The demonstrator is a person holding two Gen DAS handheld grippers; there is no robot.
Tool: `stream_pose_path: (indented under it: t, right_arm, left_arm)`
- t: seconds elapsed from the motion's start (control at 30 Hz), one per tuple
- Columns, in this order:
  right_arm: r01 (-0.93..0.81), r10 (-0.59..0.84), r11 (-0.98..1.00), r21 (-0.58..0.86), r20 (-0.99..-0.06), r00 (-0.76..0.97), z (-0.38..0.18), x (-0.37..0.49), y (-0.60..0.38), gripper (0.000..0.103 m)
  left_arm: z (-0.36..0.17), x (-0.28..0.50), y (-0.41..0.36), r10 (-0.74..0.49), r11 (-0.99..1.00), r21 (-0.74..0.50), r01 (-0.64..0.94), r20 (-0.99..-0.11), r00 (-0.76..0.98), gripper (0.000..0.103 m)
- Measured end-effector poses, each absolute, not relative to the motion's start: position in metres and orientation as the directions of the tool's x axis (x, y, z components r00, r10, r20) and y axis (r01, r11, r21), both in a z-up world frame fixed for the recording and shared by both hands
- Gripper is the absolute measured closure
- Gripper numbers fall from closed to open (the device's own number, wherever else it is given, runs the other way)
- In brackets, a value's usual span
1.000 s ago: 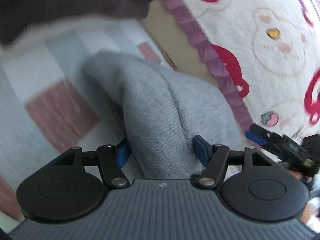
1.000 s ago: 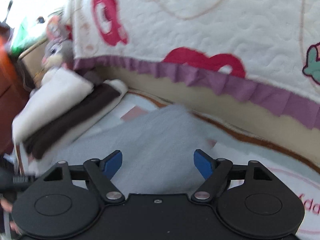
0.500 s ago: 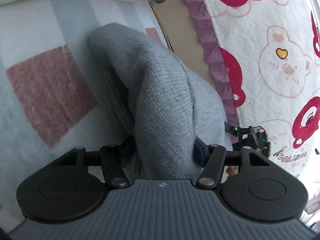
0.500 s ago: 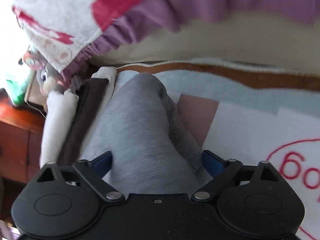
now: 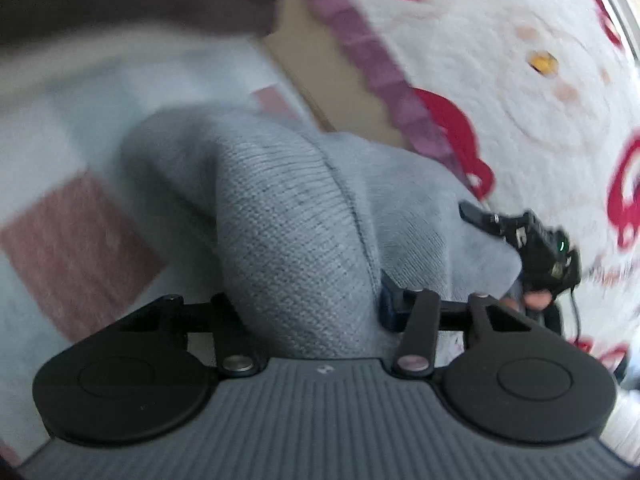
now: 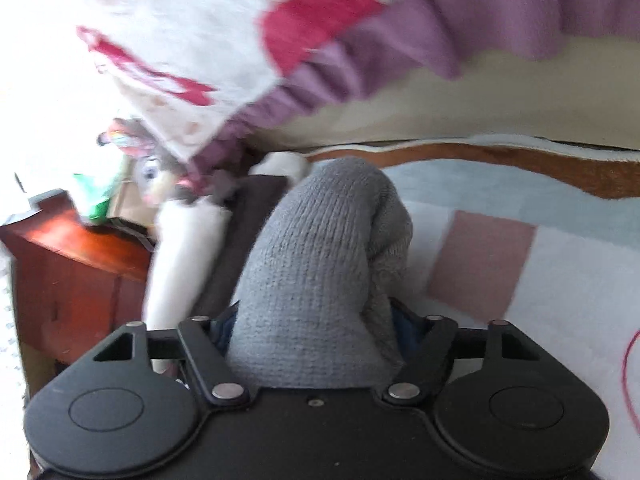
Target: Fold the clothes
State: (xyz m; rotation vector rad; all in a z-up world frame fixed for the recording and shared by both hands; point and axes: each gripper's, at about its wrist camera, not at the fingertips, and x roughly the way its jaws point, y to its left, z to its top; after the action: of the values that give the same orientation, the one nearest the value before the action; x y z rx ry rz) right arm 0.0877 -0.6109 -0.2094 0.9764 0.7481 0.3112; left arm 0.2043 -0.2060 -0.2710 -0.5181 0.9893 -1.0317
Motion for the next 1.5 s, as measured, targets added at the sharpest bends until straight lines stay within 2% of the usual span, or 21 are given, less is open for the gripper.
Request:
stream_pose_path:
  t: [0.1,0.23,0.4,0.47,0.57,0.63,0.7,0.8,0.83,0.9,0.93,0.97,1.1,1.5]
  right_arm:
    - [0.092,0.526,0.589,0.803,-0.468,0.710,-0.202,0.083,-0.605,0.027]
    - [0.209,0.440,0.638,0.741,-0.574,0.690,-0.213,0.084,-0.606,0.018]
    - [0.253,0.383,0.651,0.715,-0.598,0.705,-0.212,0.072,-0.602,0.009]
    - [0.255,0.409,0.642,0.723,-0.605,0.683,-0.218,0.064,-0.598,0.005]
    - [0.265,0.475,0.563,0.783,-0.569,0.672,-0.236,0.053,-0.596,0.001]
    - [0.264,0.481,0.538,0.801,-0.548,0.684,-0.241,0.055,-0.596,0.000]
    - [0.263,0.477,0.544,0.797,-0.552,0.684,-0.242,0.070,-0.593,0.000]
    - [0.261,0.462,0.567,0.781,-0.564,0.684,-0.240,0.097,-0.588,0.000]
    - [0.258,0.451,0.567,0.782,-0.557,0.698,-0.239,0.102,-0.587,0.004]
    - [0.242,0.436,0.560,0.792,-0.530,0.727,-0.234,0.103,-0.584,0.016]
    - [0.225,0.435,0.555,0.801,-0.510,0.742,-0.228,0.098,-0.582,0.025]
    - [0.205,0.434,0.552,0.808,-0.489,0.757,-0.222,0.091,-0.581,0.030]
    - [0.152,0.427,0.535,0.831,-0.421,0.801,-0.199,0.070,-0.572,0.033]
    - [-0.083,0.459,0.568,0.819,-0.231,0.858,-0.095,0.043,-0.543,0.033]
  left_arm:
    - [-0.263,0.199,-0.203,-0.888,0.455,-0.775,0.439,-0.434,0.154,0.056]
    - [-0.274,0.204,-0.204,-0.862,0.499,-0.759,0.419,-0.486,0.147,0.054]
    - [-0.276,0.210,-0.204,-0.859,0.502,-0.765,0.404,-0.494,0.133,0.050]
    - [-0.278,0.211,-0.205,-0.859,0.503,-0.769,0.394,-0.495,0.131,0.048]
    - [-0.284,0.214,-0.205,-0.863,0.497,-0.780,0.381,-0.491,0.120,0.046]
    - [-0.286,0.216,-0.206,-0.866,0.493,-0.788,0.370,-0.486,0.118,0.043]
    - [-0.289,0.218,-0.208,-0.870,0.486,-0.798,0.357,-0.479,0.115,0.036]
    - [-0.296,0.220,-0.209,-0.889,0.457,-0.832,0.315,-0.438,0.133,0.036]
    - [-0.296,0.220,-0.211,-0.891,0.453,-0.833,0.317,-0.432,0.140,0.036]
    - [-0.291,0.217,-0.215,-0.880,0.473,-0.796,0.379,-0.449,0.156,0.049]
    - [-0.287,0.216,-0.214,-0.878,0.476,-0.787,0.393,-0.449,0.166,0.051]
    - [-0.283,0.214,-0.214,-0.876,0.481,-0.778,0.405,-0.450,0.174,0.054]
    - [-0.254,0.200,-0.213,-0.863,0.497,-0.700,0.512,-0.459,0.211,0.056]
    - [-0.155,0.175,-0.160,-0.905,0.425,-0.660,0.619,-0.310,0.291,0.056]
